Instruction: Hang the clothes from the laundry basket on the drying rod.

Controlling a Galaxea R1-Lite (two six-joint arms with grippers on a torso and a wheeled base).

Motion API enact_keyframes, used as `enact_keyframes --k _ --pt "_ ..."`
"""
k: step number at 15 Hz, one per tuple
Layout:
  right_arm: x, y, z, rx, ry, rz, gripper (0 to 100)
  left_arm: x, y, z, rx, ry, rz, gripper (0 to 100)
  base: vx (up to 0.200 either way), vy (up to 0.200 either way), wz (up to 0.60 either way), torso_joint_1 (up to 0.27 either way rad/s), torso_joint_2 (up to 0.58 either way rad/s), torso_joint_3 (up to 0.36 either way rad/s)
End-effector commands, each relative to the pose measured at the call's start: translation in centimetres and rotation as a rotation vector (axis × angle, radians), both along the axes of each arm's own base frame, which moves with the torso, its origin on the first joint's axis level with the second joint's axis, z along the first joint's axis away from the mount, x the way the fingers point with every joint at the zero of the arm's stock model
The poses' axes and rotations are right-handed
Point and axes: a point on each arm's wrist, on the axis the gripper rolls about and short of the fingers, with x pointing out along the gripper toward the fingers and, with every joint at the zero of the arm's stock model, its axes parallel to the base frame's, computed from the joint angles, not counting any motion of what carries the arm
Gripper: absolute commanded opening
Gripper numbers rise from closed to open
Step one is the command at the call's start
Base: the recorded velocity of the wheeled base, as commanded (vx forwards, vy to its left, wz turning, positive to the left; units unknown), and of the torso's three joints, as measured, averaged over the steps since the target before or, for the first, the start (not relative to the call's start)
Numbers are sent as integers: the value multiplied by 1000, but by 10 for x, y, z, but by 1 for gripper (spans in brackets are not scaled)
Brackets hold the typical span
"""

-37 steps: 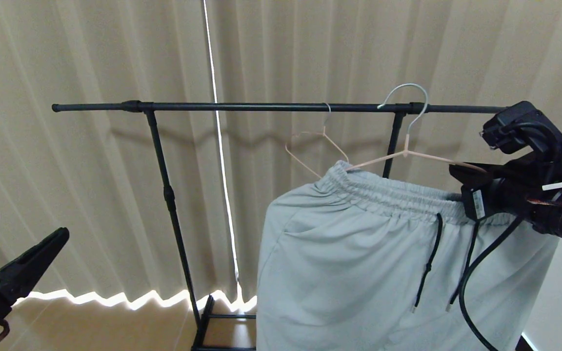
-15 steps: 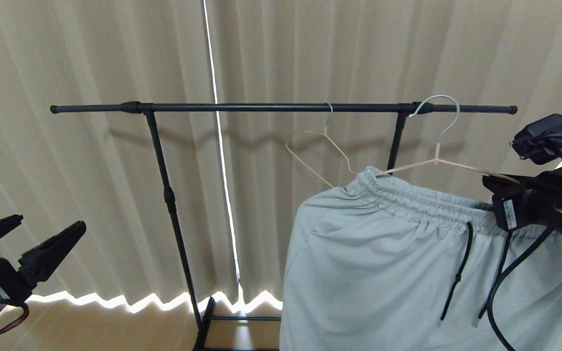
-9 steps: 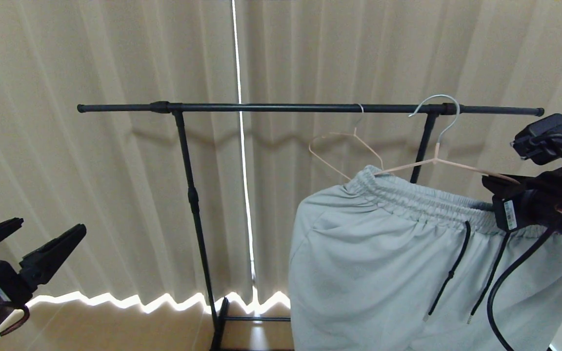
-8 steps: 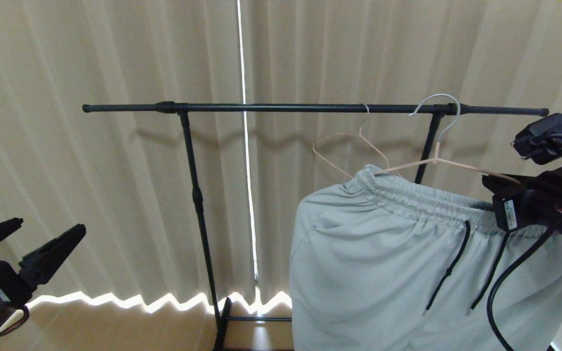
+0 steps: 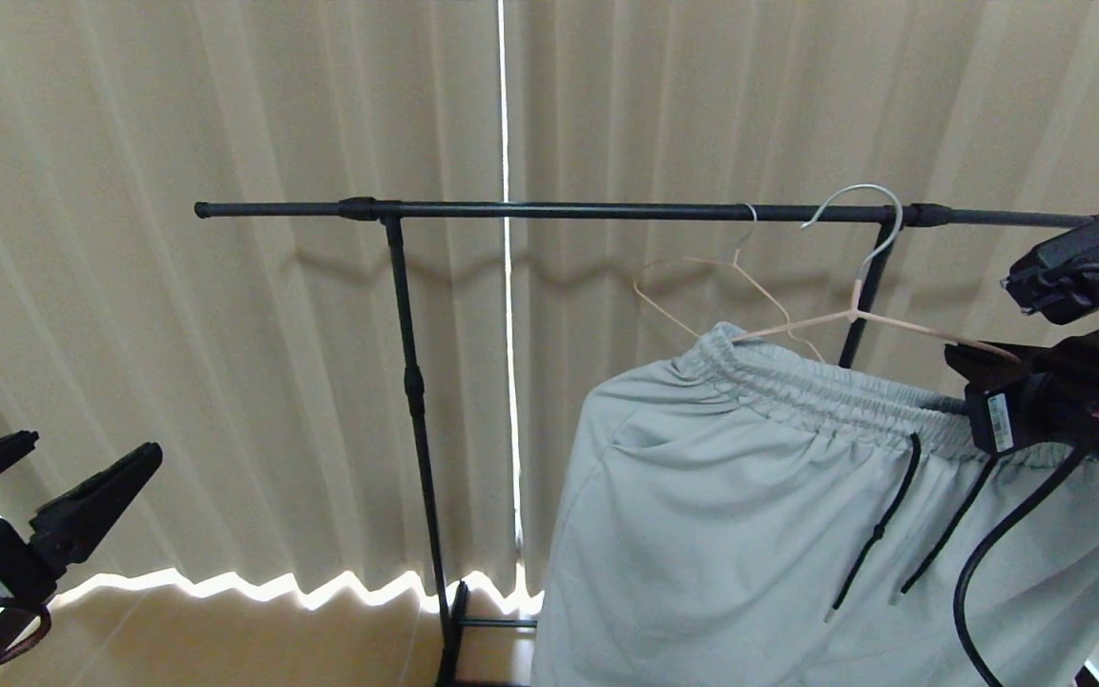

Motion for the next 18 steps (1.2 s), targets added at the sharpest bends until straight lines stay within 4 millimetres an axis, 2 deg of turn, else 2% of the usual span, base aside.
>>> enact_keyframes --k 1,5,18 --pt "0 -1 0 0 0 -5 0 -1 0 2 -1 -10 0 100 0 0 0 0 0 0" --pt "-1 -1 -3 -3 11 -5 0 0 0 2 -3 -10 1 100 0 0 0 0 0 0" --pt "-2 -1 -8 -16 26 -29 0 -2 -8 -5 0 19 -72 100 200 0 0 3 3 2"
